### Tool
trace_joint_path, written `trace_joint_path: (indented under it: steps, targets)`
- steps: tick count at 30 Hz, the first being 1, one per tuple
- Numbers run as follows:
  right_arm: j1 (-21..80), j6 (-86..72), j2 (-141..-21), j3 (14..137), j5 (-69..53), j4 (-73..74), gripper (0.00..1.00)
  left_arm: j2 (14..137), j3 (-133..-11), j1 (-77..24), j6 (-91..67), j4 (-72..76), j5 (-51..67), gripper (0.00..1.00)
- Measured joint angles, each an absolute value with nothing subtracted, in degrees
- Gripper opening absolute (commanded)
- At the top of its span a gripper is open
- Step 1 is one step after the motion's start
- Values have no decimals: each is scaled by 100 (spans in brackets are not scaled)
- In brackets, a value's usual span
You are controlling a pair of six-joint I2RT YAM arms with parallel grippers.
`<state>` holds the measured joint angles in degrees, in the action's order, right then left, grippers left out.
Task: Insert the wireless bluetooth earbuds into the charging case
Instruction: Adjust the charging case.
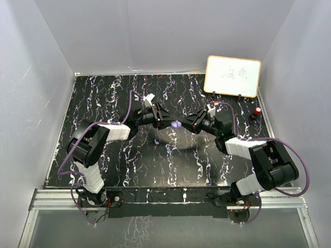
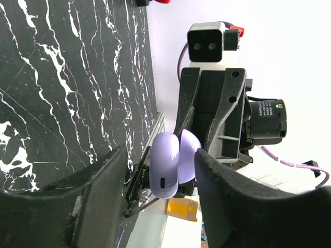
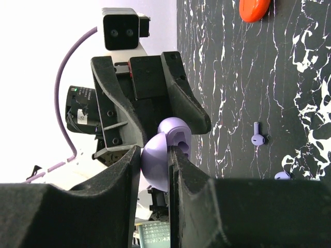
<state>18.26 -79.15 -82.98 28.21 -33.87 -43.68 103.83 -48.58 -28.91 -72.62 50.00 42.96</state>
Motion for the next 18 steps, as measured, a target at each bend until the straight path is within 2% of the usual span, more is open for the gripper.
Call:
trace_joint_path:
  steps: [4, 10, 18]
  targets:
    - [1826, -7964, -8298, 2821, -3304, -4379, 13, 10381, -4858, -2891, -7146, 4849, 4248, 60]
    - [1826, -7988, -8298, 2755, -3177, -4377, 12, 10162, -4823, -2891, -6595, 4165, 3802, 60]
    - [1802, -8055, -8298, 2727, -3081, -4370, 11, 8305, -4405, -3037, -5502, 2851, 2034, 56]
